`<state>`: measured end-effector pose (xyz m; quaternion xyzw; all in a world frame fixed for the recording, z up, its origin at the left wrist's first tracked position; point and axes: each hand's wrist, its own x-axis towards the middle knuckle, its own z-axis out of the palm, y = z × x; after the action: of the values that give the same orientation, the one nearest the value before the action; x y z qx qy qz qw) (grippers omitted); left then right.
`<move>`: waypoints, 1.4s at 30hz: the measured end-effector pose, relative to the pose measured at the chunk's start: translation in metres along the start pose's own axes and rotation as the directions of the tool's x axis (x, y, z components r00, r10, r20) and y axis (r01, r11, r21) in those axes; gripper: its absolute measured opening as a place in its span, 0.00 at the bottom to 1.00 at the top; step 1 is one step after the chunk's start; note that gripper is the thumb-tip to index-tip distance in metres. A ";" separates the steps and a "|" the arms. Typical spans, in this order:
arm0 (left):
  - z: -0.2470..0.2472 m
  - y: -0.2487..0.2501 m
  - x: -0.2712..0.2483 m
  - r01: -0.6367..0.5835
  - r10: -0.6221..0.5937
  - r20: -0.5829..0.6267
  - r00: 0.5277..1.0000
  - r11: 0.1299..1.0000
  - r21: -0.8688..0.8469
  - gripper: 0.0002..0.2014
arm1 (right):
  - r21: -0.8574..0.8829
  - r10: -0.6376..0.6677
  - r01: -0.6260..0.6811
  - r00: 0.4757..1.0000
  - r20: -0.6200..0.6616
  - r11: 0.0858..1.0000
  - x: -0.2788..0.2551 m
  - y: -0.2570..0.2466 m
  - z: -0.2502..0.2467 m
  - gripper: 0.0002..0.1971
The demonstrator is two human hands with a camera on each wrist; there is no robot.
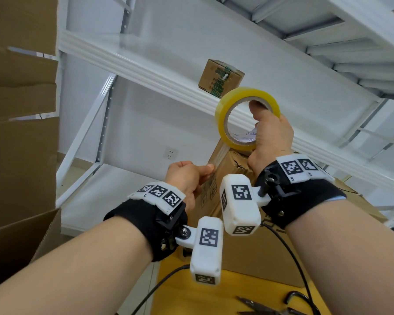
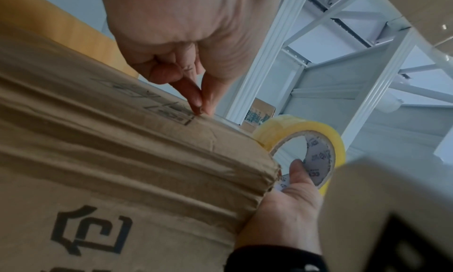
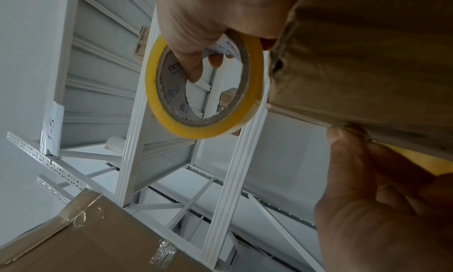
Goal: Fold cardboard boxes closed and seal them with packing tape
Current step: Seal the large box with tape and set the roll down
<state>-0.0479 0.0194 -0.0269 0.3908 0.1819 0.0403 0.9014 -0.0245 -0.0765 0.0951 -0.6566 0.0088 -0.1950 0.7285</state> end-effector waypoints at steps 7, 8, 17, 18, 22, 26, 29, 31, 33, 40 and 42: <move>0.001 0.000 0.006 -0.098 0.098 0.004 0.995 0.984 0.148 0.24 | -0.004 -0.003 0.003 1.000 0.002 1.000 -0.001 0.000 0.000 0.08; 0.001 0.002 0.007 -0.095 0.094 0.016 0.995 0.980 0.177 0.26 | -0.005 -0.002 0.002 1.000 0.002 1.000 0.000 0.000 0.001 0.08; -0.017 0.007 0.014 0.034 -0.038 -0.001 0.999 0.883 0.469 0.12 | 0.012 0.019 -0.019 1.000 0.009 1.000 0.001 0.000 0.002 0.07; -0.016 0.012 0.013 0.020 -0.030 0.018 0.999 0.907 0.421 0.09 | 0.015 0.019 -0.020 1.000 0.011 1.000 0.002 -0.001 0.002 0.07; 0.006 0.038 0.001 -0.092 0.049 0.220 0.974 0.978 0.187 0.06 | 0.025 0.029 -0.029 0.999 0.016 0.999 0.003 0.000 0.001 0.09; 0.021 0.044 -0.009 -0.135 -0.001 0.409 0.913 0.943 0.304 0.11 | 0.018 0.019 -0.019 1.000 0.019 1.000 0.005 0.001 0.000 0.10; 0.023 0.052 -0.015 -0.215 0.059 0.464 0.884 0.932 0.291 0.11 | 0.025 0.019 -0.019 1.000 0.023 0.999 0.006 0.002 0.000 0.11; 0.024 0.060 -0.018 -0.277 0.109 0.510 0.853 0.923 0.266 0.16 | 0.034 0.024 -0.025 0.999 0.028 0.999 0.006 0.003 0.000 0.11; 0.027 0.064 -0.020 -0.297 0.112 0.547 0.830 0.918 0.263 0.23 | 0.039 0.027 -0.028 0.999 0.034 0.999 0.007 0.003 0.000 0.10; 0.042 0.060 -0.028 -0.328 0.080 0.520 0.850 0.853 0.405 0.39 | 0.053 0.026 -0.028 0.999 0.028 0.998 0.009 0.007 0.000 0.10; 0.045 0.057 -0.028 -0.324 0.092 0.489 0.867 0.850 0.416 0.41 | 0.059 0.034 -0.036 0.999 0.030 0.998 0.009 0.006 0.000 0.11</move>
<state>-0.0538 0.0223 0.0505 0.6201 -0.0729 0.0017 0.7811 -0.0150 -0.0787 0.0915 -0.6370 0.0040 -0.1727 0.7512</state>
